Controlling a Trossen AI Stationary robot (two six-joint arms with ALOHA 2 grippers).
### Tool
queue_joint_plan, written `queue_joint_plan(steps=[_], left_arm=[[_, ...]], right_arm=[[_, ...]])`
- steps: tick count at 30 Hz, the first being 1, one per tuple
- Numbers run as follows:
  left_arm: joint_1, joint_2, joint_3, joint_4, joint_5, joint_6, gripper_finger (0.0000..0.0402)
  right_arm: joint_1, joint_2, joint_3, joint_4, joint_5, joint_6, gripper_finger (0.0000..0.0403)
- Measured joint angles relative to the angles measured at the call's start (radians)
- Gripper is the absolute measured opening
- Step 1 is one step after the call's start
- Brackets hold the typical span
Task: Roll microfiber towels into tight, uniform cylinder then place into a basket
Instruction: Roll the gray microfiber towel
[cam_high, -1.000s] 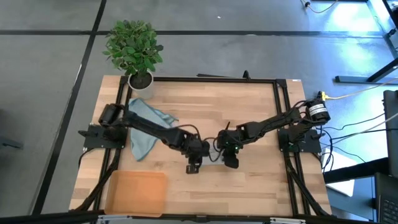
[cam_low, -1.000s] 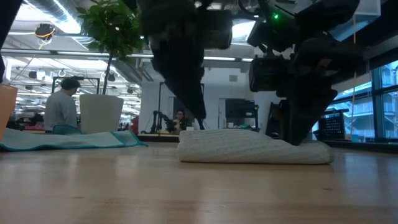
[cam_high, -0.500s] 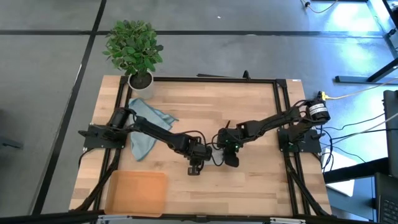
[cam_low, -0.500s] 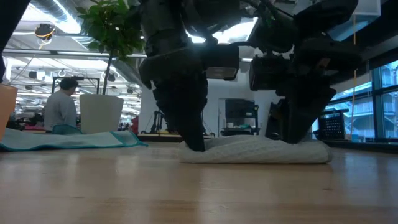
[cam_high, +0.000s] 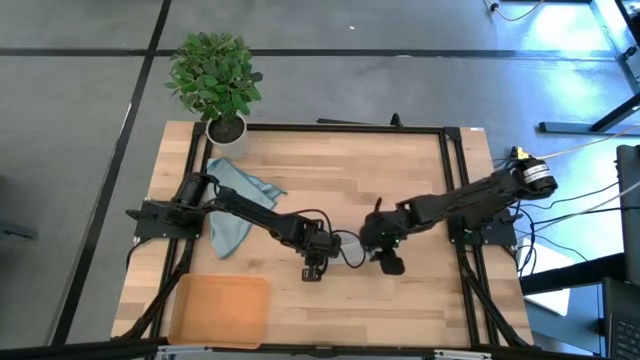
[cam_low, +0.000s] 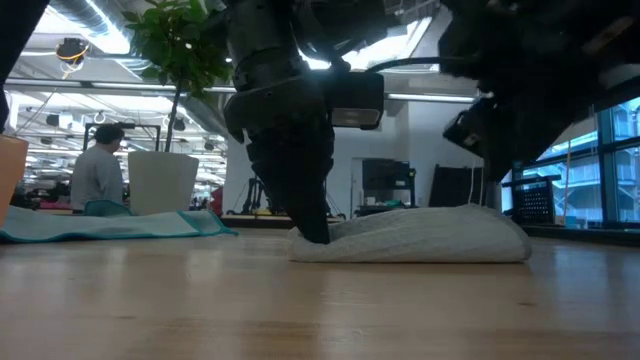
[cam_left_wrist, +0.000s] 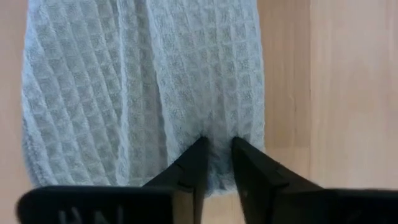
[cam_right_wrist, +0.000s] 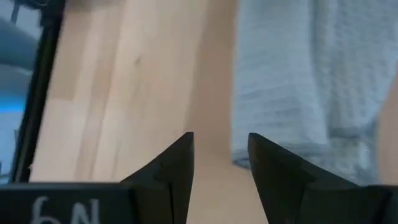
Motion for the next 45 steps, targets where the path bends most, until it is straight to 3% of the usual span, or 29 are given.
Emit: queue_joint_plan(steps=[8, 12, 26, 38, 45], left_arm=[[0.005, 0.0, -0.001, 0.001, 0.007, 0.0, 0.0071], [0.018, 0.0, -0.001, 0.001, 0.053, 0.0, 0.0071], [0.034, 0.0, -0.003, 0.013, 0.077, 0.001, 0.0071], [0.034, 0.001, -0.002, 0.029, 0.075, 0.001, 0.0071], [0.034, 0.001, -0.002, 0.029, 0.076, 0.002, 0.0071]], right_arm=[[0.08, -0.004, 0.001, -0.005, 0.003, -0.027, 0.0151], [0.106, 0.0, 0.002, -0.004, 0.057, -0.028, 0.0151], [0.111, 0.023, 0.003, 0.023, 0.111, -0.071, 0.0152], [0.111, 0.125, 0.003, 0.092, 0.119, -0.156, 0.0152], [0.111, 0.126, 0.019, 0.082, 0.12, -0.159, 0.0116]])
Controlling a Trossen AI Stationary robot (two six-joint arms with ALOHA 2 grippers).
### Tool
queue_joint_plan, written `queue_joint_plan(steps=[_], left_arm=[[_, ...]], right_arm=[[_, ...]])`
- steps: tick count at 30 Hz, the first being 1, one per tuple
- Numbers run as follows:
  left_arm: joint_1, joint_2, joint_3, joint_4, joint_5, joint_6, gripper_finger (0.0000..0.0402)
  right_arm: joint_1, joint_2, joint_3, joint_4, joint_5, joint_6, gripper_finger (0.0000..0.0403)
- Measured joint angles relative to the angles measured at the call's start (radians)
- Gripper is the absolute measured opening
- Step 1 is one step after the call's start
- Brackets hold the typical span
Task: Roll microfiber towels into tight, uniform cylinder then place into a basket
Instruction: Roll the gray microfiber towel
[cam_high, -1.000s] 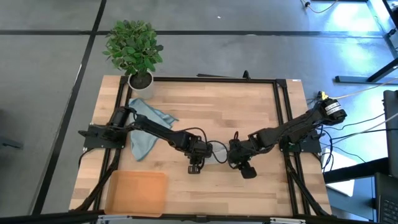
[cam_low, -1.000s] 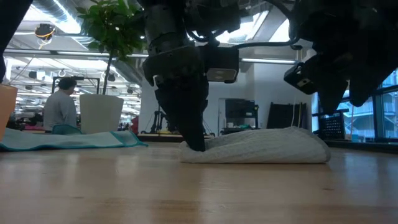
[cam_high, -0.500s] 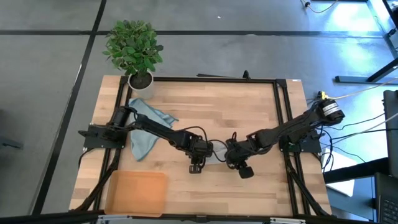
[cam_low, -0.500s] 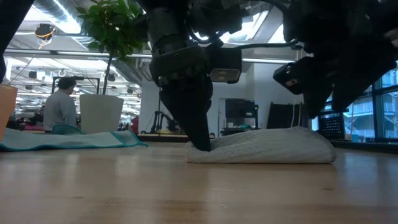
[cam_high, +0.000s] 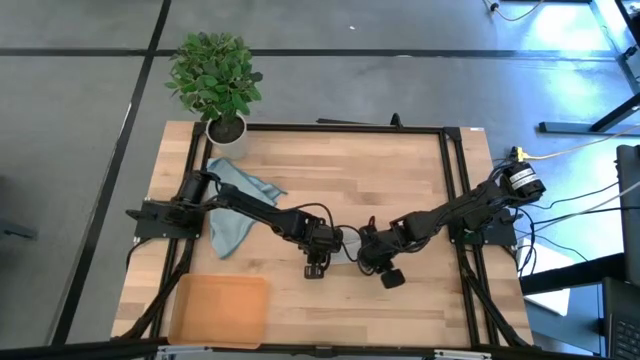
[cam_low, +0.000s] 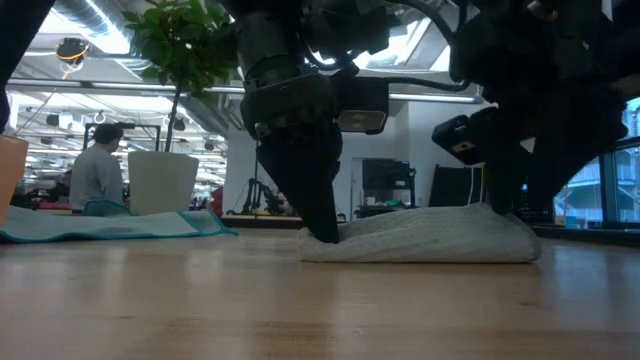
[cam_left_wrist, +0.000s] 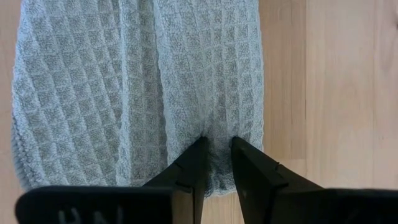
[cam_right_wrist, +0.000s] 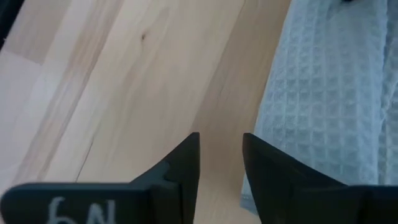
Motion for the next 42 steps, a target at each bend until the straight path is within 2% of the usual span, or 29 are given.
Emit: queue_joint_plan(steps=[3, 6, 11, 17, 24, 27, 32, 42], left_arm=[[0.0, 0.0, 0.0, 0.0, 0.0, 0.0, 0.0071], [0.0, 0.0, 0.0, 0.001, 0.0, 0.0, 0.0071], [0.0, 0.0, 0.0, 0.001, 0.001, 0.0, 0.0071], [0.0, 0.0, 0.0, 0.004, 0.002, 0.0, 0.0071], [0.0, 0.0, -0.001, 0.012, 0.005, 0.0, 0.0071], [0.0, 0.0, -0.002, 0.018, 0.005, -0.001, 0.0071], [0.0, 0.001, -0.001, 0.023, 0.006, -0.001, 0.0071], [0.0, 0.001, -0.001, 0.023, 0.006, -0.001, 0.0071]], right_arm=[[0.0, 0.0, 0.011, 0.0, 0.009, -0.002, 0.0109], [0.0, 0.0, 0.014, -0.005, 0.033, -0.001, 0.0121], [0.0, 0.0, 0.014, -0.016, 0.064, -0.004, 0.0174], [0.0, 0.042, -0.013, -0.004, 0.163, -0.003, 0.0227], [0.002, 0.133, -0.009, 0.016, 0.207, 0.036, 0.0235], [0.004, 0.15, -0.008, 0.023, 0.265, 0.062, 0.0223], [0.003, 0.154, -0.008, 0.026, 0.283, 0.075, 0.0182], [0.001, 0.155, -0.012, 0.033, 0.277, 0.133, 0.0022]])
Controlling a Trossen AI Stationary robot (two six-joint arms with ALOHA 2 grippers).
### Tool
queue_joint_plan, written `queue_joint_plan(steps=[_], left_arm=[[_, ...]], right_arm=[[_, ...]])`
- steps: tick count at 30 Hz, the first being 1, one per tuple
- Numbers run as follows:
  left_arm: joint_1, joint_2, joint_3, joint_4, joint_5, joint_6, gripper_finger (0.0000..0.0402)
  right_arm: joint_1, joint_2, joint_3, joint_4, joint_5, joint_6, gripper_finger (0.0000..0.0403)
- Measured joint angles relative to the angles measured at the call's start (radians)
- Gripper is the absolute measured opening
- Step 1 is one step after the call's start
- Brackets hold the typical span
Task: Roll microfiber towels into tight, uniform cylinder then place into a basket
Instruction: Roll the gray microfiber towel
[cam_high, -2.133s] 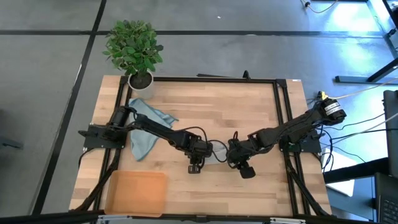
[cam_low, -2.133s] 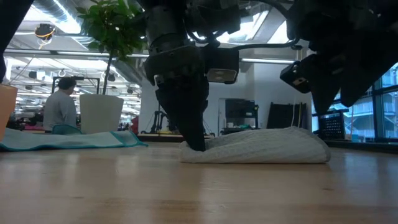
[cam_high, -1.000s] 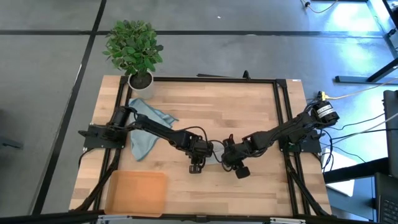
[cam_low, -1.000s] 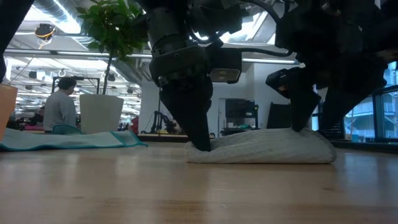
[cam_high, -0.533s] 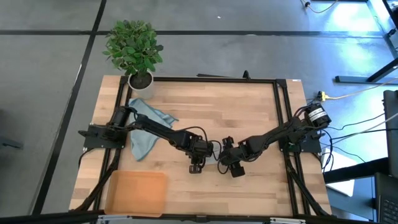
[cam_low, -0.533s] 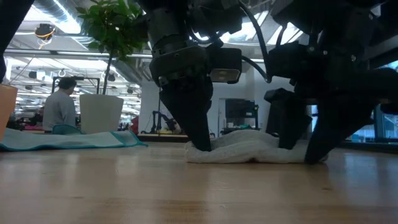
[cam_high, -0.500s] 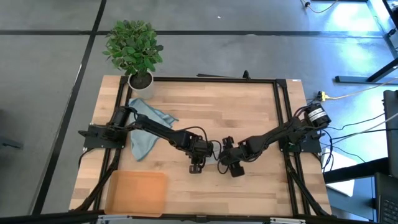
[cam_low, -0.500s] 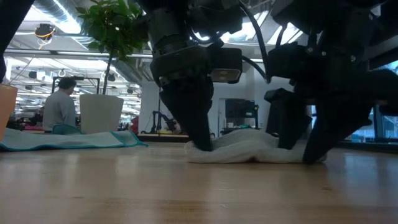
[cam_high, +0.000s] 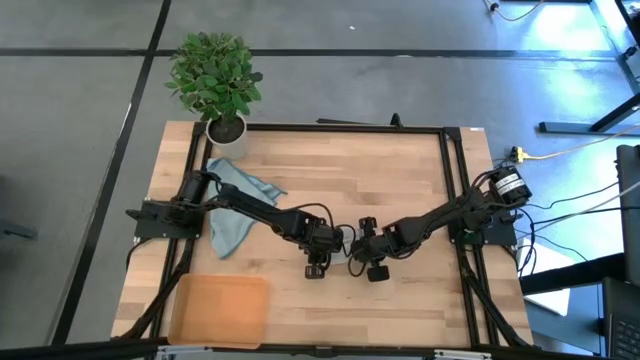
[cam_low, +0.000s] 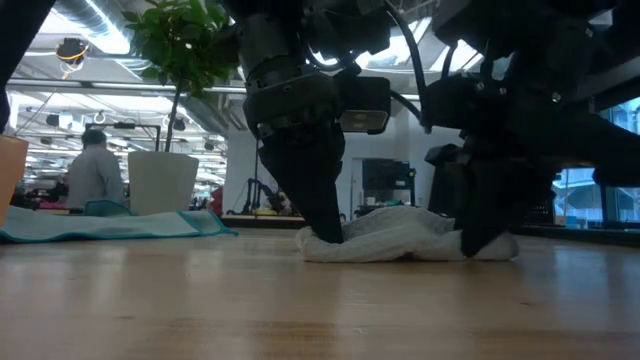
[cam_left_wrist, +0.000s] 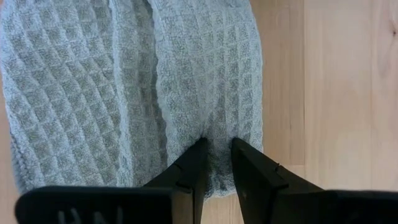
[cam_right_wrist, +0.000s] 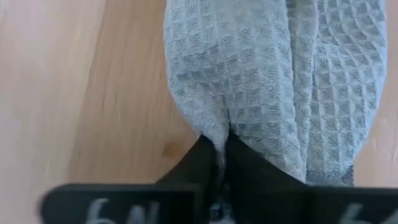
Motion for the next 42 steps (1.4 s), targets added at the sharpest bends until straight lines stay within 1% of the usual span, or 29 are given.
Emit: queue_joint_plan(steps=[1, 5, 10, 13, 15, 18, 22, 27, 33, 36, 40, 42], left_arm=[[0.0, 0.0, 0.0, 0.0, 0.0, -0.001, 0.0071], [0.0, -0.013, -0.001, -0.005, 0.0, -0.001, 0.0071], [-0.001, -0.069, -0.005, -0.029, -0.007, 0.0, 0.0071], [0.0, -0.109, -0.001, -0.066, -0.013, 0.0, 0.0071], [0.0, -0.133, -0.003, -0.106, -0.029, 0.0, 0.0071], [0.0, -0.174, -0.002, -0.129, -0.081, -0.001, 0.0071], [0.0, -0.187, 0.0, -0.144, -0.095, 0.0, 0.0071], [-0.01, -0.187, 0.0, -0.15, -0.094, 0.0, 0.0071], [-0.024, -0.188, 0.0, -0.152, -0.093, -0.009, 0.0071], [-0.036, -0.193, 0.0, -0.151, -0.09, -0.01, 0.0071], [-0.057, -0.197, 0.0, -0.15, -0.089, -0.007, 0.0071], [-0.067, -0.202, 0.001, -0.132, -0.086, -0.006, 0.0071]], right_arm=[[-0.001, 0.0, 0.0, 0.0, -0.014, 0.0, 0.0017], [-0.01, -0.001, 0.0, 0.011, -0.099, 0.0, 0.0017], [-0.037, -0.026, 0.004, -0.005, -0.295, -0.015, 0.0017], [-0.062, -0.025, 0.012, -0.011, -0.387, -0.03, 0.0017], [-0.079, -0.024, 0.012, -0.012, -0.447, -0.044, 0.0017], [-0.105, -0.023, 0.011, -0.018, -0.527, -0.069, 0.0017], [-0.15, -0.02, 0.009, -0.027, -0.685, -0.081, 0.0017], [-0.214, -0.021, 0.01, -0.04, -0.919, -0.08, 0.0017], [-0.281, -0.022, 0.011, -0.056, -1.122, -0.077, 0.0017], [-0.31, -0.024, 0.012, -0.054, -1.193, -0.071, 0.0017], [-0.348, -0.024, 0.007, -0.053, -1.251, -0.052, 0.0017], [-0.36, -0.025, -0.002, -0.053, -1.254, -0.053, 0.0017]])
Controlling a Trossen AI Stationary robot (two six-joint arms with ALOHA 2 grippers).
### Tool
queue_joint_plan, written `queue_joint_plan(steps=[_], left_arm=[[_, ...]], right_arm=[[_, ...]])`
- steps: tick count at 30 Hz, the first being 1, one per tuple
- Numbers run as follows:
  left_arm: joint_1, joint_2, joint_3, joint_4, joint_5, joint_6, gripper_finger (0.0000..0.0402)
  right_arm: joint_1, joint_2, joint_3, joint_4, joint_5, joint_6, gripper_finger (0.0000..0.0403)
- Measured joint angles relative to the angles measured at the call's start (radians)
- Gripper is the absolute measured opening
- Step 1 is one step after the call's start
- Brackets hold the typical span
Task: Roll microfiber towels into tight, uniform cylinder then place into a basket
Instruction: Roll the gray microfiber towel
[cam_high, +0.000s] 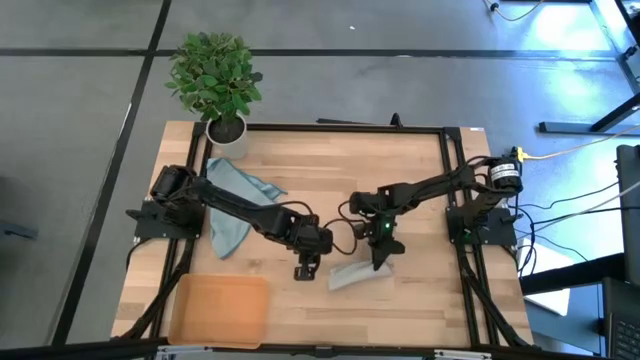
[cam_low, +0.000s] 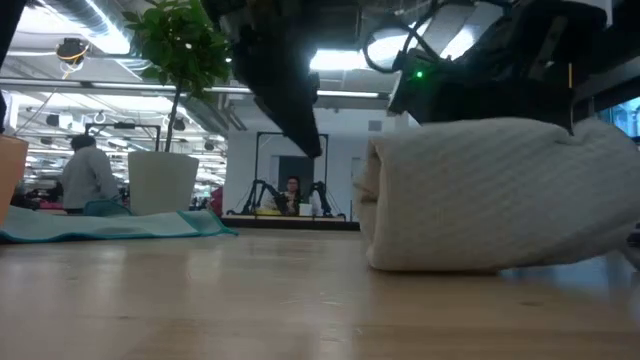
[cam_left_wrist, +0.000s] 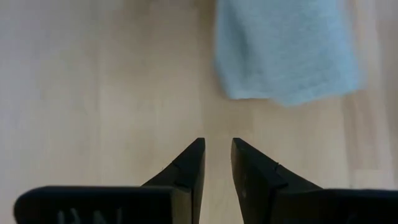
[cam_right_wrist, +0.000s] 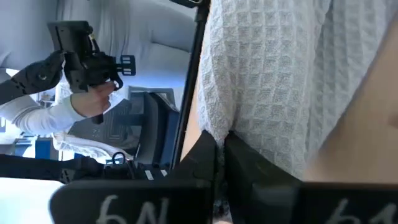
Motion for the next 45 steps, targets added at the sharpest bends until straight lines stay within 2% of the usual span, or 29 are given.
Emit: queue_joint_plan(steps=[4, 12, 15, 19, 22, 29, 45], left_arm=[[-0.015, 0.0, 0.0, 0.03, 0.0, 0.0, 0.0071], [-0.016, 0.041, 0.001, 0.213, 0.003, 0.063, 0.0071], [-0.014, 0.065, 0.001, 0.27, 0.052, 0.078, 0.0071], [-0.014, 0.095, 0.001, 0.349, 0.141, 0.103, 0.0071], [-0.015, 0.11, -0.001, 0.36, 0.162, 0.129, 0.0071], [-0.014, 0.138, 0.0, 0.362, 0.176, 0.133, 0.0071], [-0.017, 0.204, 0.0, 0.398, 0.159, 0.179, 0.0071]], right_arm=[[-0.007, 0.0, -0.017, -0.001, 0.054, 0.0, 0.0017], [0.038, 0.0, -0.021, 0.002, 0.125, -0.008, 0.0017], [0.047, 0.0, -0.021, 0.001, 0.145, -0.001, 0.0017], [0.048, 0.006, -0.021, 0.001, 0.124, 0.031, 0.0016], [0.044, 0.039, -0.021, 0.001, 0.074, 0.061, 0.0016], [0.045, 0.12, -0.019, 0.001, 0.017, 0.07, 0.0016], [0.045, 0.106, -0.021, -0.006, 0.027, 0.053, 0.0016]])
